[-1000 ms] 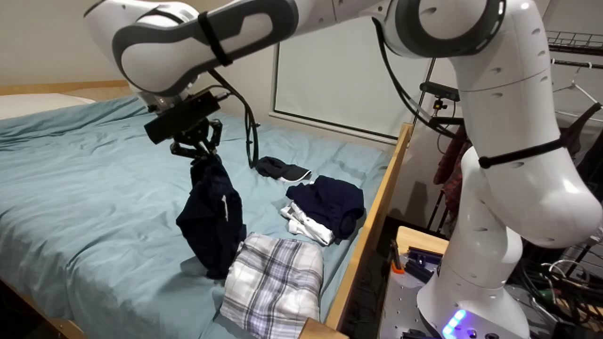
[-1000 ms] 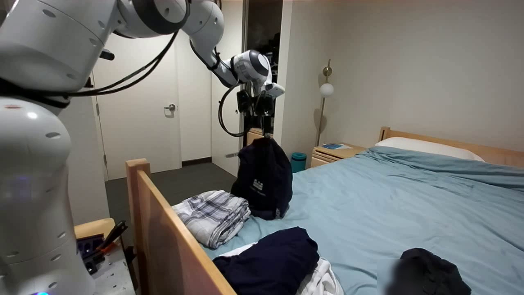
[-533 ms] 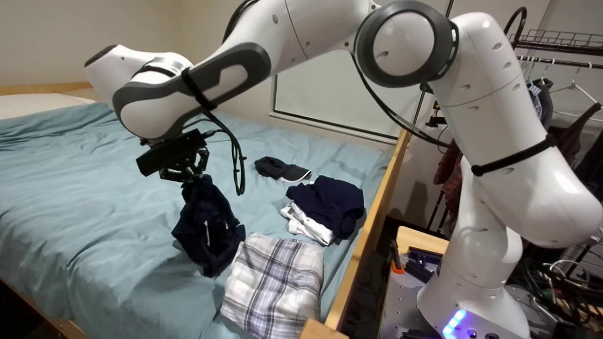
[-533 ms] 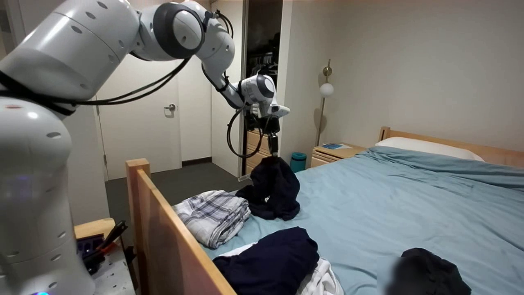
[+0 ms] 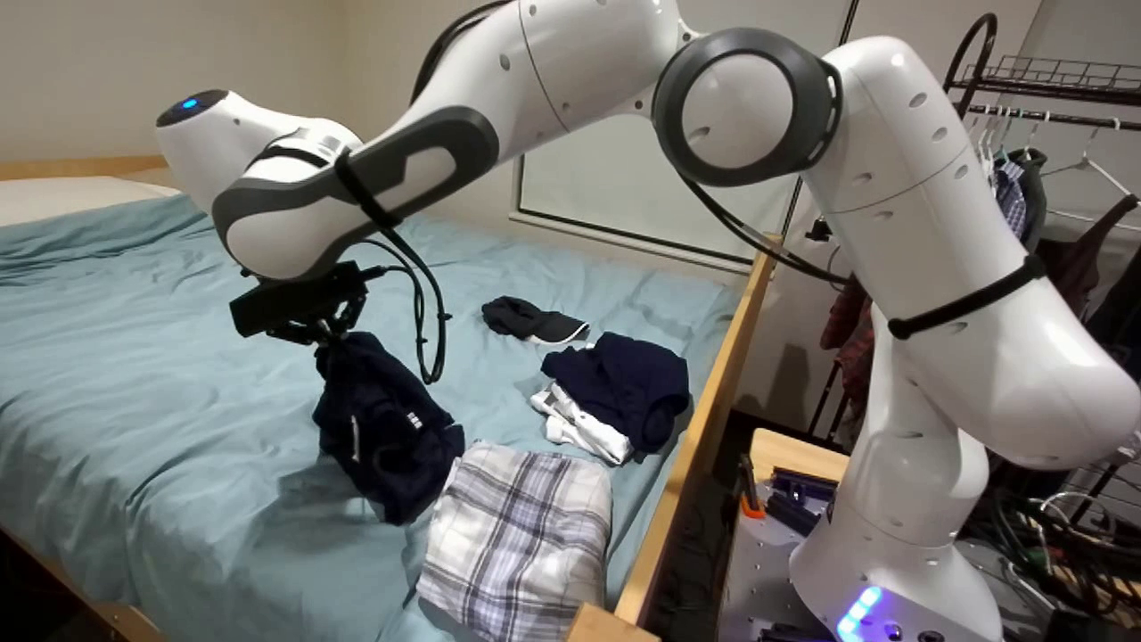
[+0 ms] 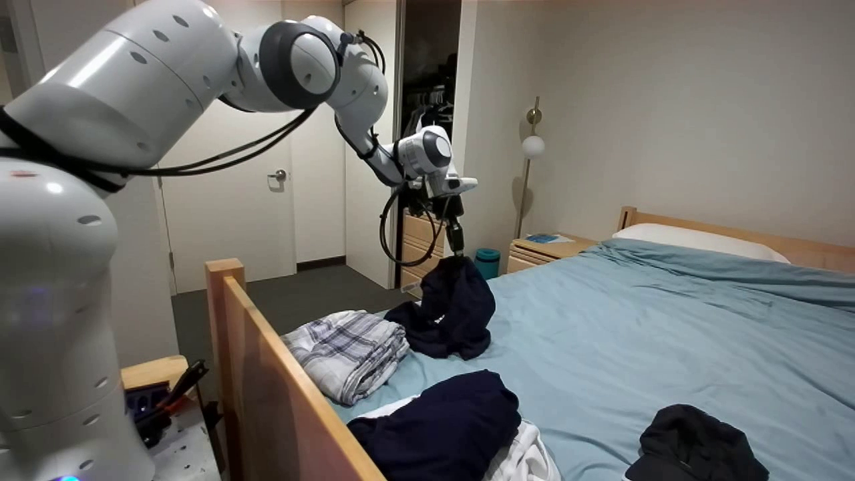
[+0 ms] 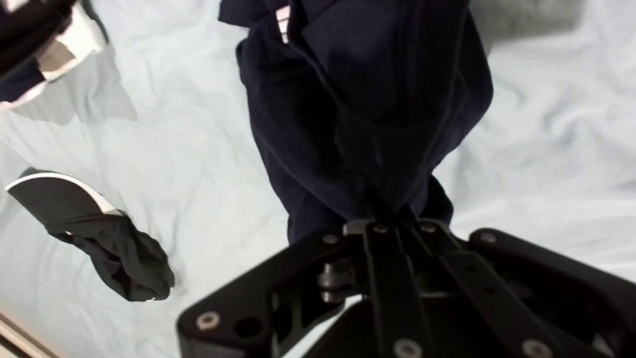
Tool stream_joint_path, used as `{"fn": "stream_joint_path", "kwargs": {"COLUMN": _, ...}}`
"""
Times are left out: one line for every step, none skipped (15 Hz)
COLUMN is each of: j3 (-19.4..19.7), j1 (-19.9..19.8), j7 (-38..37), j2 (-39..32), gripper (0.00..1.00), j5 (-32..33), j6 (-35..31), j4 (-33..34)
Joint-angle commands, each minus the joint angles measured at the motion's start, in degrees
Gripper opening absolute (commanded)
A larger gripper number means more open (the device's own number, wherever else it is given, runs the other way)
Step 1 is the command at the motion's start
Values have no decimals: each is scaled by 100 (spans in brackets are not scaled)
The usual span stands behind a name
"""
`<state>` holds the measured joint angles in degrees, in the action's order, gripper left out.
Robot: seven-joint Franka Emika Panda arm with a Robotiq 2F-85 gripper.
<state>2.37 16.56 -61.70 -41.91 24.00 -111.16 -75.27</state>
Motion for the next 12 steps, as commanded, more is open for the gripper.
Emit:
{"fn": "stream_joint_path", "kwargs": {"j3": 201, "j1": 90, "j7": -67, "j2": -116, "gripper": 1, "j5": 152, "j6": -839, "j4": 64}}
{"fn": "stream_joint_path", "kwargs": {"j3": 247, "j1": 98, "j7": -123, "j2": -136, "gripper": 1, "j5": 169, "j6": -1179, "j4": 46}}
{"fn": "stream_joint_path", "kwargs": {"j3": 322, "j1": 123, "j7": -206, "j2": -165, "gripper": 1, "j5": 187, "j6": -1445, "j4": 47}}
{"fn": "stream_joint_path", "kwargs": {"j3": 426, "j1": 171, "j7": -316, "j2": -198, "gripper": 1, "j5": 228, "j6": -1658, "j4": 58}}
{"fn": "stream_joint_path", "kwargs": {"j3": 507, "j1": 199, "j7": -335, "j2": -218, "gripper": 1, "j5": 276, "j6": -1897, "j4": 28}}
{"fn": "stream_joint_path", "kwargs": {"j3": 589, "j1": 234, "j7": -465, "j2": -246, "gripper": 1, "j5": 254, "j6": -2038, "j4": 43}}
{"fn": "stream_joint_path", "kwargs": {"j3": 692, "j1": 284, "j7": -526, "j2": -278, "gripper": 1, "j5": 316, "j6": -2182, "j4": 40}}
{"fn": "stream_joint_path", "kwargs": {"j3": 924, "j1": 422, "j7": -834, "j2": -304, "gripper": 29, "j5": 466, "j6": -2227, "j4": 44}}
{"fn": "stream_joint_path", "kwargs": {"j3": 1001, "j1": 458, "j7": -937, "j2": -324, "gripper": 30, "j5": 516, "j6": -2263, "j4": 53}}
{"fn": "stream_joint_path", "kwargs": {"j3": 1085, "j1": 505, "j7": -1079, "j2": -344, "gripper": 36, "j5": 615, "j6": -2330, "j4": 50}}
{"fn": "stream_joint_path", "kwargs": {"j3": 1175, "j1": 552, "j7": -1195, "j2": -362, "gripper": 42, "j5": 739, "j6": -2467, "j4": 45}}
{"fn": "stream_joint_path", "kwargs": {"j3": 1314, "j1": 629, "j7": -1394, "j2": -396, "gripper": 47, "j5": 920, "j6": -2590, "j4": 61}}
